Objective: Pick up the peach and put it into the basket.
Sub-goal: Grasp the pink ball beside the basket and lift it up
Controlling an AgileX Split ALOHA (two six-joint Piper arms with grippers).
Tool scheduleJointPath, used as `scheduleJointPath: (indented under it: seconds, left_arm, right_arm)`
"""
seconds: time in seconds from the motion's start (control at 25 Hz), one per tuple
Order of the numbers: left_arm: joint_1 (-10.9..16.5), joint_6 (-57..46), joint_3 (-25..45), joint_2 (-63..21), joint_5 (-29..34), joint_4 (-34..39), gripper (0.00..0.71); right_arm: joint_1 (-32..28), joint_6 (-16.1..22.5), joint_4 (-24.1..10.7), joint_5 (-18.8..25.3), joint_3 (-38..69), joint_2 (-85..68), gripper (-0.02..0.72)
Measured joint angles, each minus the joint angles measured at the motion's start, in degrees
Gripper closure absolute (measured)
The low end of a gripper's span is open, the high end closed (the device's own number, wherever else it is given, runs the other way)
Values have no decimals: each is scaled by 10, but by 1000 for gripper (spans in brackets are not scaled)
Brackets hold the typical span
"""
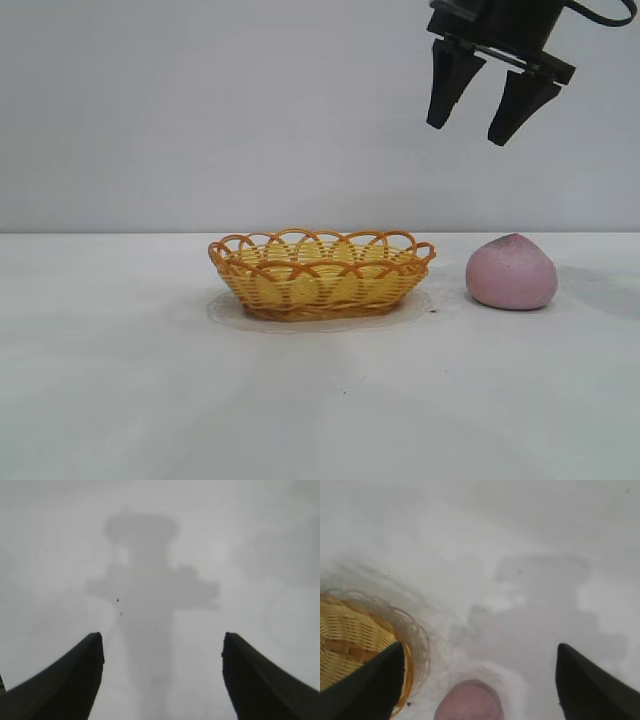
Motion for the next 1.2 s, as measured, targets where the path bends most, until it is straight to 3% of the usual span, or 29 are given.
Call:
scheduleJointPath:
  seconds: [0.36, 0.56, 0.92, 1.2]
  left_arm:
    - [0, -12, 225, -274, -46, -34, 268]
    - [0, -12, 318, -442, -48, -43, 268]
    - [0, -12, 387, -721, -41, -45, 268]
    - [0, -12, 441, -814, -48, -44, 268]
  right_arm:
    - [0, 0, 0, 9, 0, 0, 148]
    - [0, 0, -1, 15, 0, 0, 148]
    - [0, 0, -1, 20, 0, 0, 148]
    - [0, 0, -1, 20, 0, 0, 148]
